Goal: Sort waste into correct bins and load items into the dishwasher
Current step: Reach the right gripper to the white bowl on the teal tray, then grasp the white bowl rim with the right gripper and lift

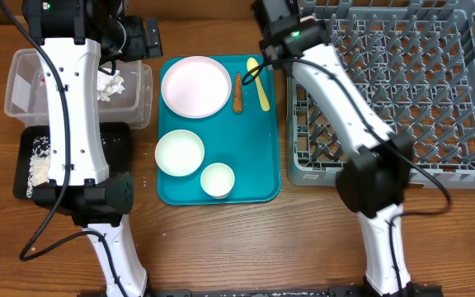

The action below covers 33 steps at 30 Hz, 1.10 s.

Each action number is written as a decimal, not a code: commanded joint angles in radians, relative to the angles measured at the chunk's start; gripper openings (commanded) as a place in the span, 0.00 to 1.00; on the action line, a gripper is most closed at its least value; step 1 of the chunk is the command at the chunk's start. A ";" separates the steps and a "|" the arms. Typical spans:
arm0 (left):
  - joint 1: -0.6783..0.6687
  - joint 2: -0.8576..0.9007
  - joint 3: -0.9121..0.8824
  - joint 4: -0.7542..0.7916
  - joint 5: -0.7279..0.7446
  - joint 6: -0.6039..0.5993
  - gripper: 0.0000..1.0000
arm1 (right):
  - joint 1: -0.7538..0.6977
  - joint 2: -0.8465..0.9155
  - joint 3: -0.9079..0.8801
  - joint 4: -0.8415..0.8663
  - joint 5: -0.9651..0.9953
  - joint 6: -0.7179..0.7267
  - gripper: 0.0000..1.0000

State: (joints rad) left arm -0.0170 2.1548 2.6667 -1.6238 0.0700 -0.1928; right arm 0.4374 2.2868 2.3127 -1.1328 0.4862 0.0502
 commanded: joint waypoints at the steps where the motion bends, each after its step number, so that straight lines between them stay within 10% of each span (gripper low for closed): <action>1: 0.005 -0.017 0.018 0.002 -0.007 -0.010 1.00 | 0.003 -0.094 0.006 -0.058 -0.509 0.037 1.00; 7: 0.005 -0.017 0.018 0.002 -0.007 -0.010 1.00 | 0.036 -0.056 -0.037 -0.116 -0.937 0.135 0.99; 33: 0.004 -0.017 0.018 0.002 -0.007 -0.010 1.00 | 0.281 -0.002 -0.495 0.295 -0.686 0.348 0.47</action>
State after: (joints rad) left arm -0.0170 2.1548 2.6667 -1.6238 0.0700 -0.1928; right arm 0.7139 2.2604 1.8267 -0.8444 -0.2161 0.3771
